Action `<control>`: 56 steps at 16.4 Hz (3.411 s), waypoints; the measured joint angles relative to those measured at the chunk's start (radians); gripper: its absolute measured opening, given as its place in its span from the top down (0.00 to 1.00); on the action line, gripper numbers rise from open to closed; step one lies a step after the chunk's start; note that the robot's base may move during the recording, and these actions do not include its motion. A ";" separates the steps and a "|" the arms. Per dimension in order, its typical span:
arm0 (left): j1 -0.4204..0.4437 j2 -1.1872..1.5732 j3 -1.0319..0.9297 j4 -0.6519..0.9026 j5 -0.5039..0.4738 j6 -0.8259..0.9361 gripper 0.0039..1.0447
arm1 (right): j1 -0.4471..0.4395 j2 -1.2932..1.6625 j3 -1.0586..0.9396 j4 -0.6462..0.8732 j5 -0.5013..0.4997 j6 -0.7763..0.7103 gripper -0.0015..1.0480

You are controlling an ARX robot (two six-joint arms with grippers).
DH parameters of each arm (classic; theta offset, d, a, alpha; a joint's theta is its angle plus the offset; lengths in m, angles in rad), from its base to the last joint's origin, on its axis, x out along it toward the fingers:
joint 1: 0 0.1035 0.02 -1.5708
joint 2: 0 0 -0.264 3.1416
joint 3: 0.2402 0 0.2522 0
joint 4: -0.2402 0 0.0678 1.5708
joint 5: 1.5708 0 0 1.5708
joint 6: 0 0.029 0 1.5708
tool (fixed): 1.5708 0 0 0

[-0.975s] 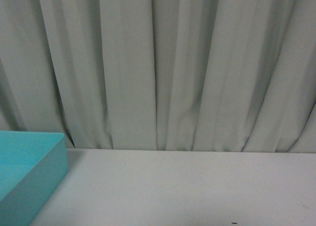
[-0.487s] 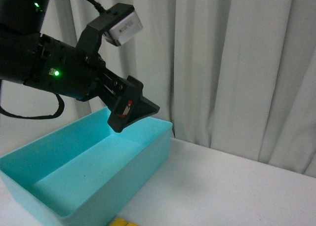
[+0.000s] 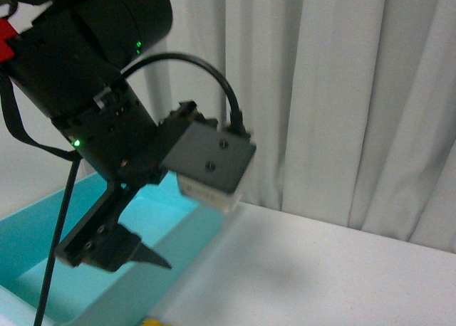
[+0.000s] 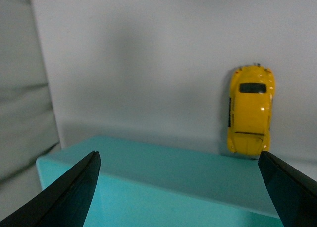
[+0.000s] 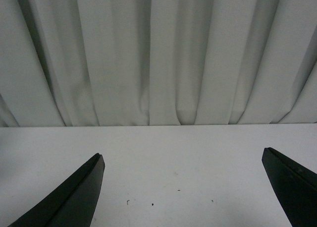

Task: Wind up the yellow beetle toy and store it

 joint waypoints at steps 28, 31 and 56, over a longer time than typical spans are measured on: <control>-0.080 0.311 -0.187 0.226 -0.227 -0.119 0.06 | 0.000 0.000 0.000 0.000 0.000 0.000 0.06; -0.091 0.325 -0.193 0.247 -0.228 -0.106 0.06 | 0.000 0.000 0.000 0.000 0.000 0.000 0.06; -0.172 0.276 0.199 -0.063 0.011 -0.397 0.62 | 0.000 0.000 0.000 0.000 0.000 0.000 0.06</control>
